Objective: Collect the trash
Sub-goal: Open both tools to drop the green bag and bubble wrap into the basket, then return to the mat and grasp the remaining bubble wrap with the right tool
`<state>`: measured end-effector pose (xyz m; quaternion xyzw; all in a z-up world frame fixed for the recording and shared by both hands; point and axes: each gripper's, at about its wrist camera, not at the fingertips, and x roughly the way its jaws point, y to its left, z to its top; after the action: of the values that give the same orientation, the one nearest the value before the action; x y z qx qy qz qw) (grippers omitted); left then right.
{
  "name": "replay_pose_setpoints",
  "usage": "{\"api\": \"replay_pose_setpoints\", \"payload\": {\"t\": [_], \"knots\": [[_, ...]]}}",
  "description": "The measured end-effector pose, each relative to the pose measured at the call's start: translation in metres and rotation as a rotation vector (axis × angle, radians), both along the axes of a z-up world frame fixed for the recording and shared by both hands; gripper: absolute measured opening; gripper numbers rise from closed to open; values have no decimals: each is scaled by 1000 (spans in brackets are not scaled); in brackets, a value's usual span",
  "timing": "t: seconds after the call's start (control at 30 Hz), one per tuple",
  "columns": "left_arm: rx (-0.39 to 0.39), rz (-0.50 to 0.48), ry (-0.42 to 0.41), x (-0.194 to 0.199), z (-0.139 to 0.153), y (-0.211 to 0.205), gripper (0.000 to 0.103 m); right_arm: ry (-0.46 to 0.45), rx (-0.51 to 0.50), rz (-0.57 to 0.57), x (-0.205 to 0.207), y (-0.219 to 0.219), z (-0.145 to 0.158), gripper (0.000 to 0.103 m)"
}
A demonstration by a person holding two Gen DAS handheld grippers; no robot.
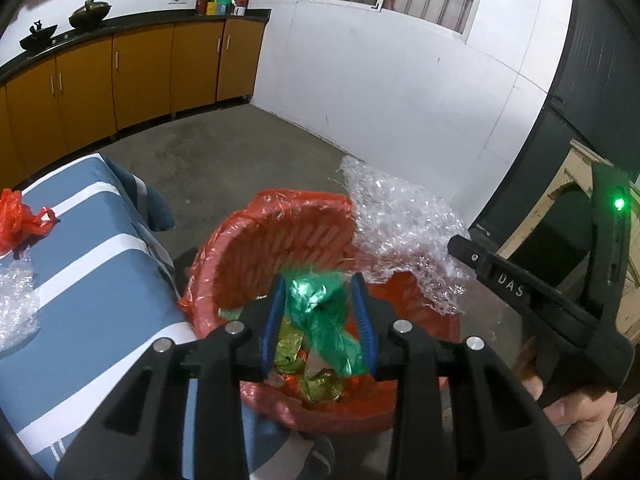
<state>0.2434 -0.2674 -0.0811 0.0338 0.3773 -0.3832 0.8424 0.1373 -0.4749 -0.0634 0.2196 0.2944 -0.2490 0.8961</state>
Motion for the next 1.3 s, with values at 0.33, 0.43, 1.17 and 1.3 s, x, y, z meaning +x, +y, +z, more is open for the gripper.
{"api": "replay_pose_setpoints", "payload": {"t": [0.33,0.43,1.17,1.3], "knots": [[1,57,-4,2,-3,16,45,-22,-16,25,-4,0,4,40],[-4,96,-18,2,0,28,48,-17,-31,30,-2,4,6,40],[46,545,-212,-14,12,205,66,-21,-165,400,56,123,21,40],[69,675,-231,-18,11,260,66,-25,-163,532,80,174,19,40]]}}
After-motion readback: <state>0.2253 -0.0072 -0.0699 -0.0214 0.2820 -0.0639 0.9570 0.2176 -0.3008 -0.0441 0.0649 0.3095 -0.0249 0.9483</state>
